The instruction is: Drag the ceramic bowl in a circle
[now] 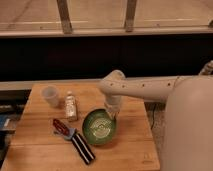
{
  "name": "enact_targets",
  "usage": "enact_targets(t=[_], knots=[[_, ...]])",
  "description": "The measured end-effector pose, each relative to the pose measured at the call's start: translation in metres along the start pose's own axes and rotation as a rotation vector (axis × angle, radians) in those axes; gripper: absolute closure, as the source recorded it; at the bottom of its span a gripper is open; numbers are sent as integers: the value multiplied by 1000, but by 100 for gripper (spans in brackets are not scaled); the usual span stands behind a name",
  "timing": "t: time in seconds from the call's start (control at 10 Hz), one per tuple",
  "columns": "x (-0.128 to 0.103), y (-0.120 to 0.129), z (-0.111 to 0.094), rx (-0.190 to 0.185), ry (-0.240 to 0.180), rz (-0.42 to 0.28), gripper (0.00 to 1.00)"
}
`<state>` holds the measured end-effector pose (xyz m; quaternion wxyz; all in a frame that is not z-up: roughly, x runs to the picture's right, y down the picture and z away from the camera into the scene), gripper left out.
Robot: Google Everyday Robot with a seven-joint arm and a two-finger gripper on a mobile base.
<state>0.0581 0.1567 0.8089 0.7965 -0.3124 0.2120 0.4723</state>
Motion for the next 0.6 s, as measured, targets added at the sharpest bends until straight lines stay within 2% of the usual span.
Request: enact_targets(t=[0.1, 0.3, 0.6], knots=[[0, -14, 0, 1, -2, 29, 100], [-18, -50, -2, 10, -8, 68, 100], [-59, -80, -12, 4, -27, 48, 100]])
